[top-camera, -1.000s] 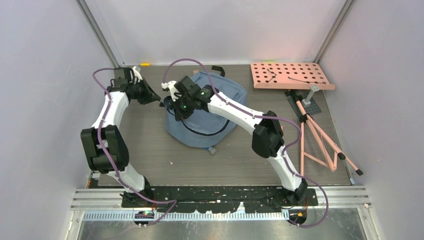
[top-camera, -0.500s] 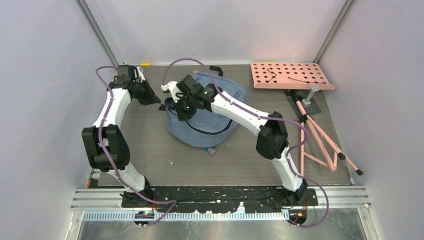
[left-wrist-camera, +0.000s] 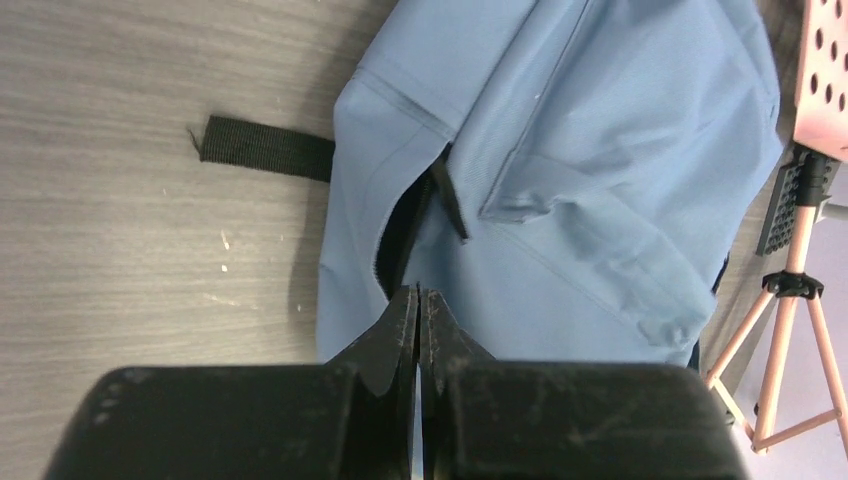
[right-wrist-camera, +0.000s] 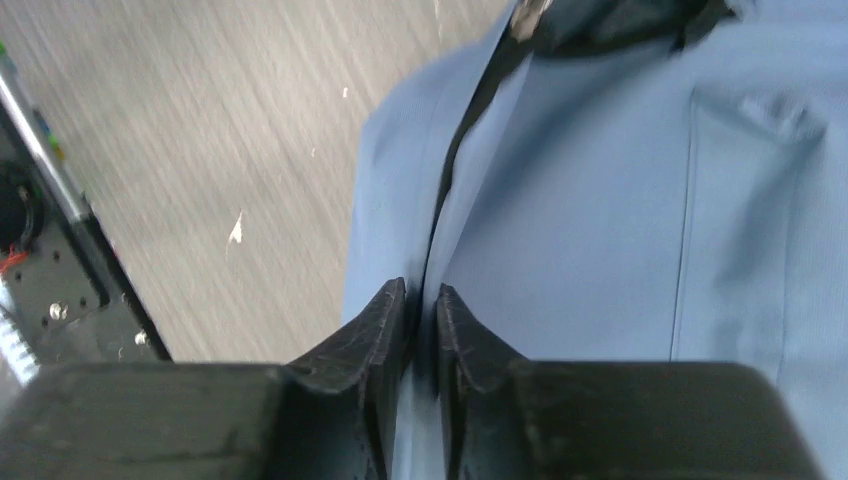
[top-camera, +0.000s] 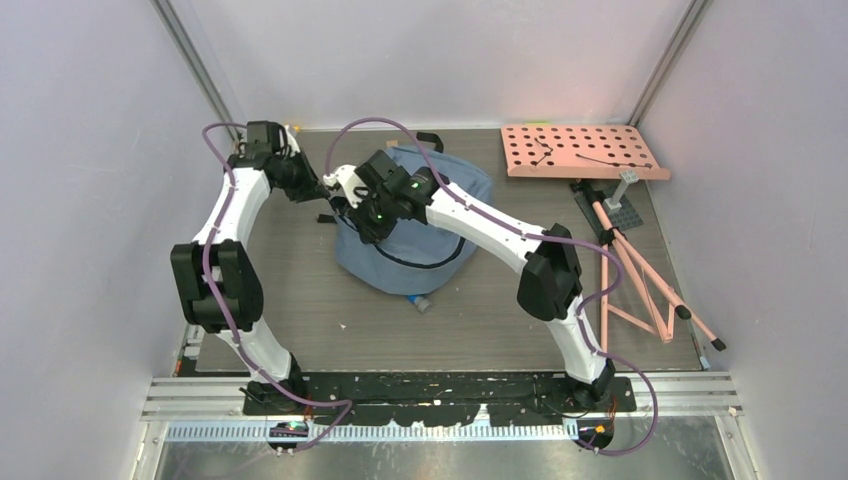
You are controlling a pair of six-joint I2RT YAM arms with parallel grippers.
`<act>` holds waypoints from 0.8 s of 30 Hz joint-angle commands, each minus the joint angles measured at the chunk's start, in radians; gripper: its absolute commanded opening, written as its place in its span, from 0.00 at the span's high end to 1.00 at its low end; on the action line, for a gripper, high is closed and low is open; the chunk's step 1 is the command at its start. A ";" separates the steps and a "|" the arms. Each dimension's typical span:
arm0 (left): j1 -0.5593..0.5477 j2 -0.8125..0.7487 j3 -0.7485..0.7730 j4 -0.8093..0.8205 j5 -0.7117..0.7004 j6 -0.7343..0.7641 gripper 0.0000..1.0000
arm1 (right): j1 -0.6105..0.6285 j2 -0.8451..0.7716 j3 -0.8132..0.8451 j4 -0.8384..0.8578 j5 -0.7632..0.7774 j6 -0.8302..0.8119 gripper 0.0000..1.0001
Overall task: Pack the student bag
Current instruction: Zip the student bag at the center of the board.
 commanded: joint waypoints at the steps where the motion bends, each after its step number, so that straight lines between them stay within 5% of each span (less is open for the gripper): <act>1: 0.036 -0.001 0.055 0.259 -0.043 0.009 1.00 | 0.000 -0.132 -0.002 -0.166 -0.029 0.036 0.61; 3: 0.035 -0.029 0.016 0.283 0.003 -0.021 1.00 | -0.027 -0.138 0.001 -0.134 -0.017 0.077 0.47; 7: 0.035 -0.125 -0.081 0.275 0.023 -0.058 1.00 | -0.113 -0.150 -0.020 -0.003 -0.102 0.200 0.36; 12: 0.036 -0.210 -0.160 0.242 -0.010 -0.070 1.00 | -0.198 -0.109 -0.001 0.179 -0.178 0.350 0.33; 24: 0.036 -0.241 -0.127 0.137 0.033 -0.137 1.00 | -0.186 0.075 0.040 0.642 -0.264 0.536 0.34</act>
